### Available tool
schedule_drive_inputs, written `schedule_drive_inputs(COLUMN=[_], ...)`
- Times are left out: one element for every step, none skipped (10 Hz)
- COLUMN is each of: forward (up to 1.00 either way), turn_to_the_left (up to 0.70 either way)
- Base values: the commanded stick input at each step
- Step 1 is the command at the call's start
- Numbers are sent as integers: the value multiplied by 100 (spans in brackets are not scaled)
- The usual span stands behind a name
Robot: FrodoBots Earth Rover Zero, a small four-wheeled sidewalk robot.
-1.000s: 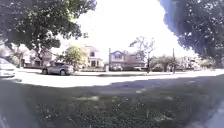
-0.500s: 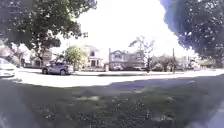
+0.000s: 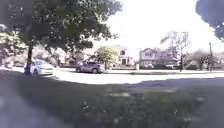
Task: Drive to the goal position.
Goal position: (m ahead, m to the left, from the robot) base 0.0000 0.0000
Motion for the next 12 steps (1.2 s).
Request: schedule_drive_inputs(forward=[-5,-5,-5,-5,-5,-5,-5,-5,-5,-5,-5,-5], turn_to_the_left=[-85,-85,-85,-85,-85,-85,-85,-85,-85,-85,-85,-85])
